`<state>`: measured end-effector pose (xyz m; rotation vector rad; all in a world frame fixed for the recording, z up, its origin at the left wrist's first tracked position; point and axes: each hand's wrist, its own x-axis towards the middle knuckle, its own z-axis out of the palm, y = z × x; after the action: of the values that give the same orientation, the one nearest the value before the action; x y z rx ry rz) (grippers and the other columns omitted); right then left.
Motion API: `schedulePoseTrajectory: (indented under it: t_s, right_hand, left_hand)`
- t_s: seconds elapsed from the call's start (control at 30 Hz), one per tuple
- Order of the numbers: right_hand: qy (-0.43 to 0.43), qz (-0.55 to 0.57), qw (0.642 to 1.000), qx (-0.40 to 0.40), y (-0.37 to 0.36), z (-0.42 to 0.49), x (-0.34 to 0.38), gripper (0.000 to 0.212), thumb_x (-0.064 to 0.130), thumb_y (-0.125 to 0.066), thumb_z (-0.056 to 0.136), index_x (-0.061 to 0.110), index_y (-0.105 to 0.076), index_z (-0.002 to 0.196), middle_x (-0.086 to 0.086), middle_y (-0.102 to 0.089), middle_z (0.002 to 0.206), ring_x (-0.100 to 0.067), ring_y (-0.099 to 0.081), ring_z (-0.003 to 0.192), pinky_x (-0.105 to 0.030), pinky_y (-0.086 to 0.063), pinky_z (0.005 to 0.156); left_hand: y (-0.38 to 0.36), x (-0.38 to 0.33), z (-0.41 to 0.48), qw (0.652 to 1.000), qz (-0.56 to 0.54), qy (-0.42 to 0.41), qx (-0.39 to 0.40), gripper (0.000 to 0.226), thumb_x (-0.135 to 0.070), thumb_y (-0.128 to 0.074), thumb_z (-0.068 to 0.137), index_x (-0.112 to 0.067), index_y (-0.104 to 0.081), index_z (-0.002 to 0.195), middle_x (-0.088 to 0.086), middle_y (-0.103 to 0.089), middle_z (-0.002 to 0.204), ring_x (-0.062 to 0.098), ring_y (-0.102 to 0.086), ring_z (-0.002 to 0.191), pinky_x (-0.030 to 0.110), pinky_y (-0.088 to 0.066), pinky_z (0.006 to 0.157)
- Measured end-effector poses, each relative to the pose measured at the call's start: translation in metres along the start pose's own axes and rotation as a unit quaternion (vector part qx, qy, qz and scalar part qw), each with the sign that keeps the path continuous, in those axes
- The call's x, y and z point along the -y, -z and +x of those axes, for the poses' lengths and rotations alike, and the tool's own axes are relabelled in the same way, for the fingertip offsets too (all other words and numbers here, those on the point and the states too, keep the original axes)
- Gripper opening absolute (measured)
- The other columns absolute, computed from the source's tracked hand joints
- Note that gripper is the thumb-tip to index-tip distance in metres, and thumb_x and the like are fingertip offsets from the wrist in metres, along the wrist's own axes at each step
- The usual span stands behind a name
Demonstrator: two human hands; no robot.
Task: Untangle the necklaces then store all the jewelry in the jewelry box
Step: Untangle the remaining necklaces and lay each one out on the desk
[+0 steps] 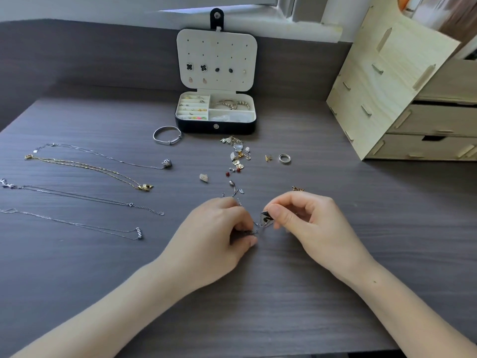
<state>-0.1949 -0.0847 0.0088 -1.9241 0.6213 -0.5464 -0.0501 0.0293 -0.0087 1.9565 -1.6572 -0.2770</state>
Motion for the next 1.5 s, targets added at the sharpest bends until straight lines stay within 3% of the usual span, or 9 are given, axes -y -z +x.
schedulePoseTrajectory:
  t_s: [0.23, 0.37, 0.5, 0.6, 0.87, 0.97, 1.1, 1.27, 1.5]
  right_hand:
    - [-0.036, 0.013, 0.999, 0.032, -0.002, 0.014, 0.006, 0.010, 0.016, -0.064, 0.087, 0.013, -0.069, 0.079, 0.007, -0.063, 0.060, 0.001, -0.055, 0.057, -0.011, -0.042, 0.059]
    - [-0.015, -0.091, 0.992, 0.081, -0.006, 0.029, 0.011, 0.011, 0.021, -0.066, 0.087, 0.016, -0.071, 0.078, 0.013, -0.061, 0.060, 0.003, -0.051, 0.055, -0.010, -0.039, 0.056]
    - [0.000, -0.177, 0.970, 0.165, -0.015, 0.041, 0.017, 0.012, 0.029, -0.064, 0.087, 0.023, -0.073, 0.081, 0.011, -0.066, 0.069, -0.002, -0.053, 0.063, -0.027, -0.045, 0.065]
    - [0.017, -0.234, 0.949, 0.212, -0.021, 0.046, 0.019, 0.015, 0.031, -0.060, 0.089, 0.025, -0.074, 0.088, 0.013, -0.064, 0.074, -0.002, -0.052, 0.066, -0.023, -0.040, 0.064]
    - [0.035, -0.211, 0.969, 0.119, 0.006, 0.037, 0.013, 0.009, 0.025, -0.064, 0.086, 0.026, -0.073, 0.084, 0.014, -0.061, 0.067, 0.000, -0.048, 0.062, -0.014, -0.031, 0.059]
    - [0.033, -0.234, 0.966, 0.107, 0.013, 0.019, 0.013, 0.011, 0.039, -0.070, 0.078, 0.029, -0.068, 0.073, 0.012, -0.061, 0.068, -0.002, -0.051, 0.067, -0.014, -0.034, 0.060]
    - [0.046, -0.300, 0.942, 0.146, 0.004, -0.005, 0.011, 0.023, 0.051, -0.071, 0.072, 0.031, -0.063, 0.080, 0.014, -0.057, 0.072, 0.001, -0.047, 0.071, -0.014, -0.035, 0.066]
    - [0.073, -0.304, 0.935, 0.168, -0.003, -0.008, 0.003, 0.017, 0.045, -0.056, 0.076, 0.029, -0.060, 0.074, 0.019, -0.048, 0.068, -0.003, -0.041, 0.071, -0.013, -0.033, 0.065]
    - [0.030, -0.214, 0.964, 0.157, 0.009, -0.001, 0.014, 0.017, 0.030, -0.064, 0.086, 0.031, -0.054, 0.071, 0.014, -0.057, 0.071, -0.001, -0.048, 0.067, -0.014, -0.035, 0.063]
  left_hand:
    - [-0.006, 0.000, -0.006, 0.999, 0.011, -0.035, -0.013, 0.007, -0.027, -0.061, 0.076, -0.023, -0.064, 0.071, -0.010, -0.053, 0.071, 0.006, -0.043, 0.067, 0.013, -0.031, 0.062]
    - [0.001, 0.005, -0.012, 0.997, -0.016, -0.074, 0.024, 0.013, -0.039, -0.058, 0.081, -0.034, -0.070, 0.078, -0.015, -0.052, 0.068, 0.005, -0.044, 0.066, 0.008, -0.033, 0.063]
    - [0.004, 0.005, -0.017, 0.991, -0.012, -0.118, 0.058, 0.020, -0.038, -0.053, 0.086, -0.039, -0.072, 0.093, -0.016, -0.050, 0.068, 0.007, -0.047, 0.069, 0.014, -0.038, 0.067]
    - [0.003, 0.006, -0.020, 0.990, -0.006, -0.134, 0.053, 0.022, -0.036, -0.054, 0.087, -0.038, -0.072, 0.099, -0.014, -0.043, 0.067, 0.002, -0.042, 0.072, 0.010, -0.034, 0.071]
    - [0.012, 0.005, -0.025, 0.988, 0.006, -0.157, -0.009, 0.019, -0.030, -0.058, 0.086, -0.032, -0.072, 0.098, -0.010, -0.056, 0.091, 0.008, -0.046, 0.081, 0.012, -0.035, 0.075]
    - [0.015, 0.010, -0.022, 0.992, 0.023, -0.116, -0.036, 0.016, -0.030, -0.057, 0.085, -0.025, -0.071, 0.089, -0.009, -0.058, 0.090, 0.010, -0.051, 0.080, 0.018, -0.039, 0.073]
    - [0.012, 0.016, -0.015, 0.998, 0.019, -0.054, -0.032, 0.022, -0.038, -0.052, 0.082, -0.024, -0.069, 0.084, -0.011, -0.056, 0.082, 0.007, -0.050, 0.074, 0.018, -0.039, 0.068]
    - [0.010, 0.014, -0.016, 0.999, -0.001, -0.048, -0.012, 0.019, -0.035, -0.048, 0.082, -0.026, -0.064, 0.079, -0.014, -0.055, 0.071, 0.002, -0.046, 0.068, 0.014, -0.038, 0.062]
    - [0.014, 0.016, -0.022, 0.996, 0.021, -0.079, -0.021, 0.020, -0.030, -0.051, 0.084, -0.026, -0.070, 0.081, -0.011, -0.059, 0.084, 0.005, -0.047, 0.075, 0.015, -0.037, 0.067]
